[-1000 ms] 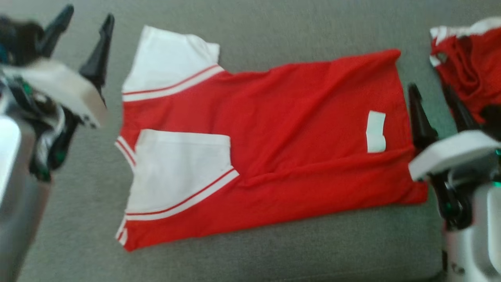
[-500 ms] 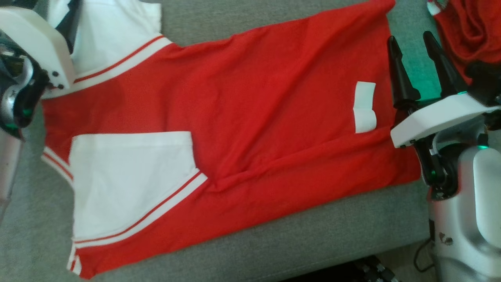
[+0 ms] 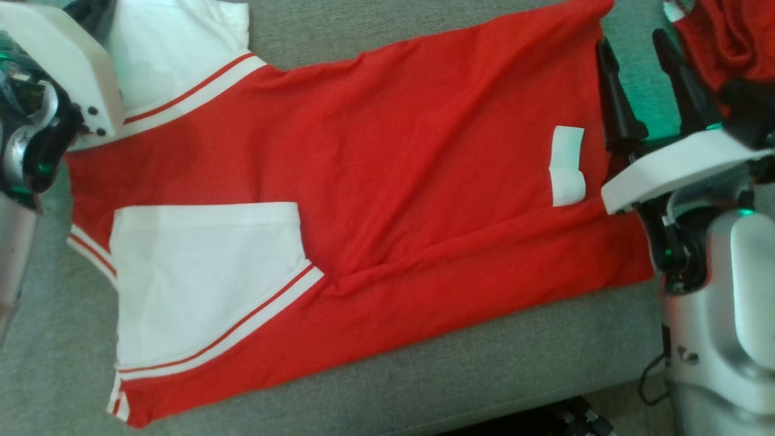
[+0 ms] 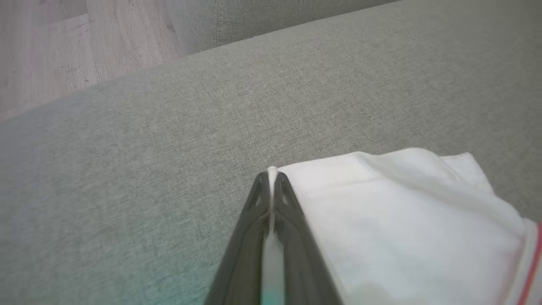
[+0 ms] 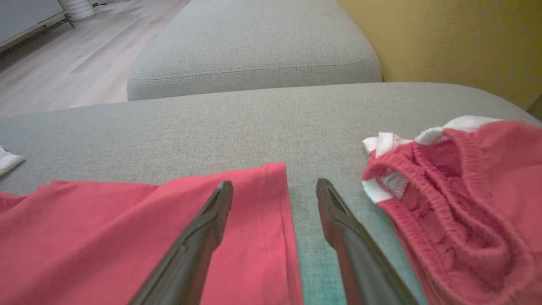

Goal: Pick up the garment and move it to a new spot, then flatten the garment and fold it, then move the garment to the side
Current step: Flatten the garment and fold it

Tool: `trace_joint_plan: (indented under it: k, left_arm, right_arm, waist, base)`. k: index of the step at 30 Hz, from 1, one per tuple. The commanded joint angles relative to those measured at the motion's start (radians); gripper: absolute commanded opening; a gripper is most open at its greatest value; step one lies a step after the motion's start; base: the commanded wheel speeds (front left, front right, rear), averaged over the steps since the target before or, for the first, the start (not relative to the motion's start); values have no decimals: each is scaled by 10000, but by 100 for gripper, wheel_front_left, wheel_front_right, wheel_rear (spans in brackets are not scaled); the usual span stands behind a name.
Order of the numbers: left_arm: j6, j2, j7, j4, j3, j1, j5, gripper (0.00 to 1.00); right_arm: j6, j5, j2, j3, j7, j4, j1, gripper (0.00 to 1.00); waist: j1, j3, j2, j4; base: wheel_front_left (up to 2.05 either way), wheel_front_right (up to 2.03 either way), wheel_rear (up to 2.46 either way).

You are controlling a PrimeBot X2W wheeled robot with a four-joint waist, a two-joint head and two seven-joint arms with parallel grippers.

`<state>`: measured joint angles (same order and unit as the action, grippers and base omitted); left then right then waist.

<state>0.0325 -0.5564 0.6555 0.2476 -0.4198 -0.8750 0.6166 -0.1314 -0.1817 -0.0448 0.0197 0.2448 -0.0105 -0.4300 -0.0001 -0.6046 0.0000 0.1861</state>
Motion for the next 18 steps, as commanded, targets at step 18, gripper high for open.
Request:
trace_joint_plan:
  k: [18]
  left_arm:
    - [82,289,-1838,-1613,78,-144,-375,0]
  right_arm:
    - [7,908,-1064,-192,2032,2215,-2181,100]
  waist:
    - [1,467,0,-1088]
  base:
    - [0,0,0]
